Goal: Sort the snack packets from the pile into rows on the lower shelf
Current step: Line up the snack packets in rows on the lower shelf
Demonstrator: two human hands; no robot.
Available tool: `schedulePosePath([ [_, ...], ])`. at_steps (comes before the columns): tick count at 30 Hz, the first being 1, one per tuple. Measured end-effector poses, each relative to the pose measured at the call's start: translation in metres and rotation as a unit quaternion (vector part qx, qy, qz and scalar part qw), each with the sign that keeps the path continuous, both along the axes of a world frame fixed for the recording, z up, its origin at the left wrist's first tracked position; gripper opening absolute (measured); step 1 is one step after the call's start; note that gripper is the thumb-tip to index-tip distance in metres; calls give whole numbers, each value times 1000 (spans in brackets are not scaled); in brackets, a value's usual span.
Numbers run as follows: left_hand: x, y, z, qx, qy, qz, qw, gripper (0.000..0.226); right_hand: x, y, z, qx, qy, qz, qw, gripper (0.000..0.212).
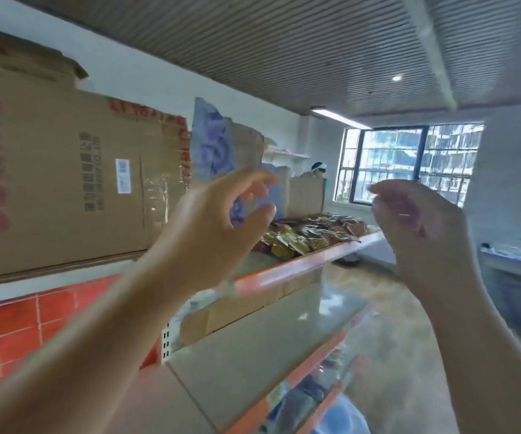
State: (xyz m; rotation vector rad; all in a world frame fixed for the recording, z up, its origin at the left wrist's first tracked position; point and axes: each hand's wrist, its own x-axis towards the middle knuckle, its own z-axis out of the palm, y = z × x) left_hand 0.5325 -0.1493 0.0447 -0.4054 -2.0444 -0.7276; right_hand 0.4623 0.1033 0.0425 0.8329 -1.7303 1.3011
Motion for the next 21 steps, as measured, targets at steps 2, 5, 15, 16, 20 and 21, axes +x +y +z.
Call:
schedulePosePath([
  [2, -15, 35, 8, -1, 7, -12, 1000, 34, -5, 37, 2, 6, -8, -14, 1000, 15],
  [5, -38, 76, 16, 1, 5, -40, 999, 33, -15, 80, 3, 10, -29, -21, 999, 16],
  [15, -143, 156, 19, -13, -32, -69, 997, 31, -84, 160, -2, 14, -81, -77, 994, 19],
  [16, -156, 160, 17, -15, -31, -69, 997, 32, -94, 163, -2, 20, -78, -83, 993, 18],
  [20, -212, 170, 9, -18, -27, -66, 997, 32, -142, 167, -5, 48, -81, -101, 990, 16],
  [21, -228, 171, 8, -17, -26, -64, 997, 32, -158, 168, -5, 56, -81, -102, 990, 16],
])
